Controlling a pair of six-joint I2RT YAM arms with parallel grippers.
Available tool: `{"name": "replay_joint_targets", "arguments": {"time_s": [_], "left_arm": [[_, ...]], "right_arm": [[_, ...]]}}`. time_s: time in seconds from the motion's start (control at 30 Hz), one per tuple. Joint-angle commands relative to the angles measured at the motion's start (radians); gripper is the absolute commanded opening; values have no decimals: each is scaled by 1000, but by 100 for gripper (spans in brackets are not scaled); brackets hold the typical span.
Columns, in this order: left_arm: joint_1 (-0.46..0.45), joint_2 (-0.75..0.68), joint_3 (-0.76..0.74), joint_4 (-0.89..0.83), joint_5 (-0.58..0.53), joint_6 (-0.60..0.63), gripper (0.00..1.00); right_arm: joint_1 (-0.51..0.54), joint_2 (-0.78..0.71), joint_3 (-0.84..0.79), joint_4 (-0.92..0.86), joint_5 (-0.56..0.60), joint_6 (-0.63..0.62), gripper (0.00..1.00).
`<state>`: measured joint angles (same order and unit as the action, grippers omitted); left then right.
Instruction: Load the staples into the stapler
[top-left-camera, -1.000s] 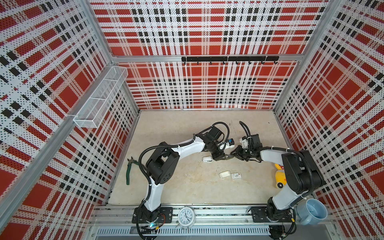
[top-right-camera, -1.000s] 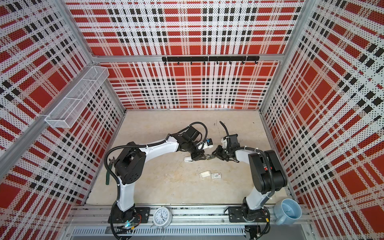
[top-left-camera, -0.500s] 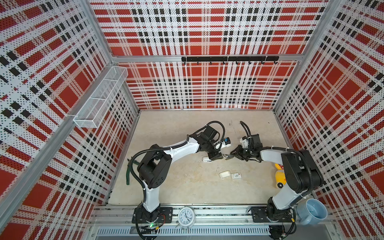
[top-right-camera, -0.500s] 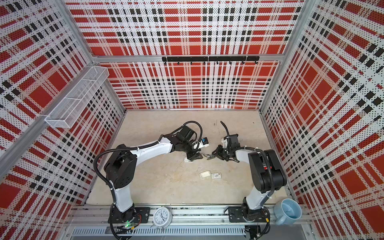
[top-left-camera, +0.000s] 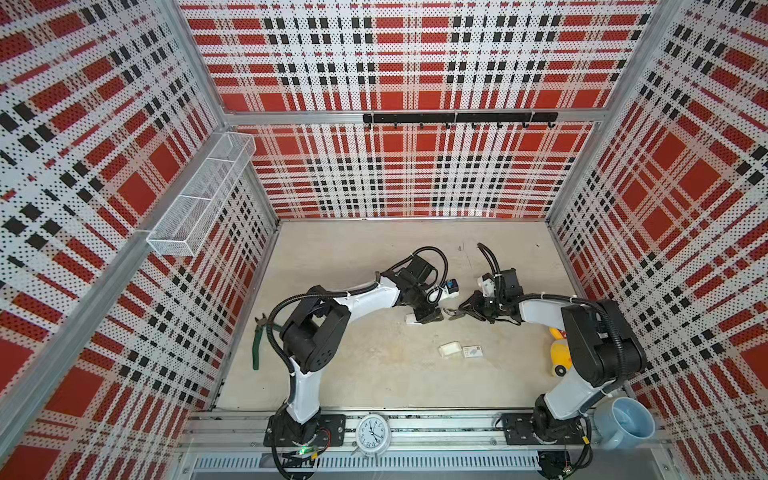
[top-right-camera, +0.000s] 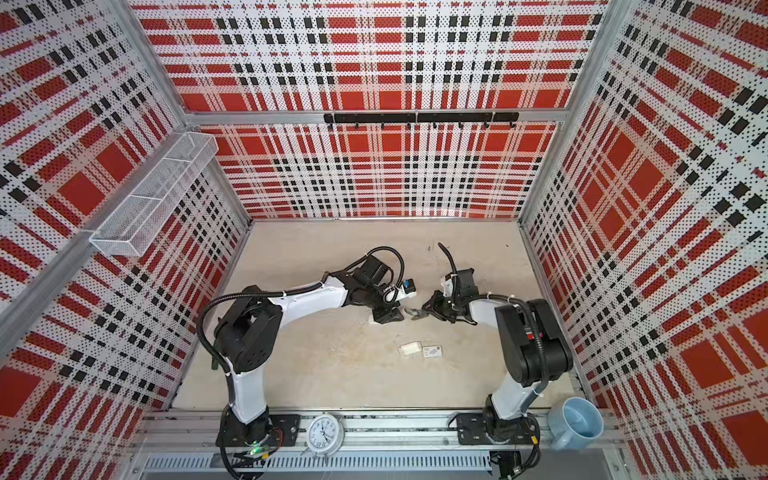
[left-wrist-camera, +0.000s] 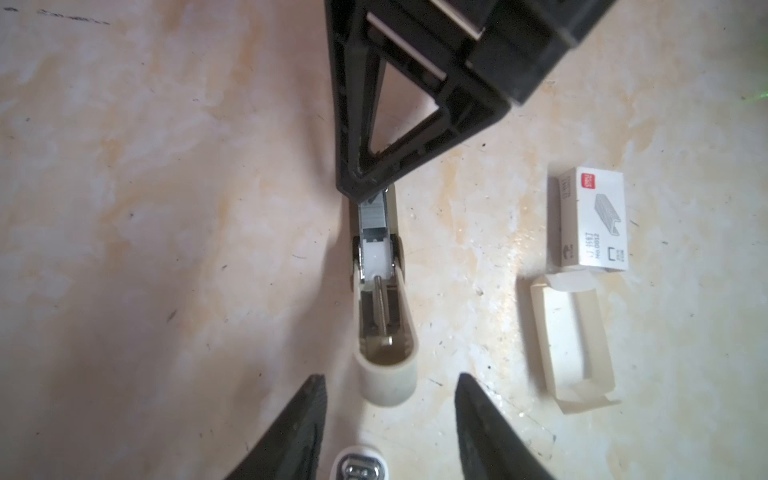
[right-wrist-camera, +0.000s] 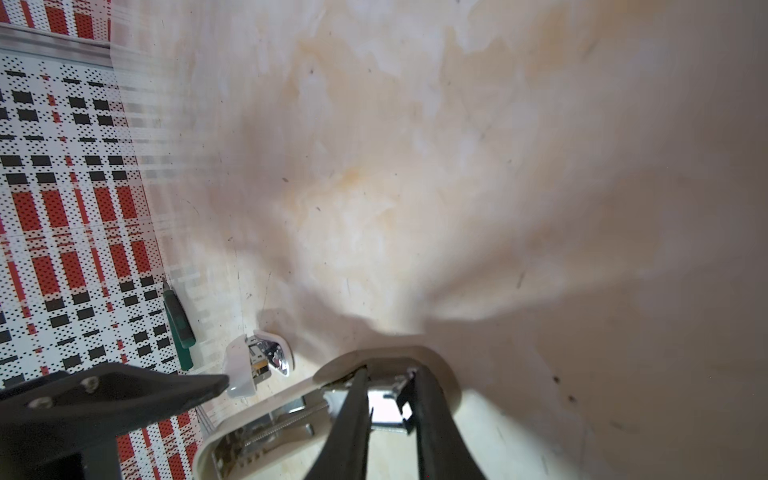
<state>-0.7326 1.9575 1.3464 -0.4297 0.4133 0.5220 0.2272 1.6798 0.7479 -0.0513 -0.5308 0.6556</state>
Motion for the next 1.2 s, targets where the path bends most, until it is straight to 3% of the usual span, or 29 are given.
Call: {"name": "replay_joint_targets", "arguments": {"time_s": [0.0,0.77,1.17], "left_arm": [[2,21,10,33,9,-2,53],[-10,18,15,67,22,-41,29],[-43,40,52,40,-3,-32,32]], "right_arm": [[12,2,-25,18,1,17,22],[38,-12,-30,18,18,32,22],[58,-2,-33,43,31,50,21]]}}
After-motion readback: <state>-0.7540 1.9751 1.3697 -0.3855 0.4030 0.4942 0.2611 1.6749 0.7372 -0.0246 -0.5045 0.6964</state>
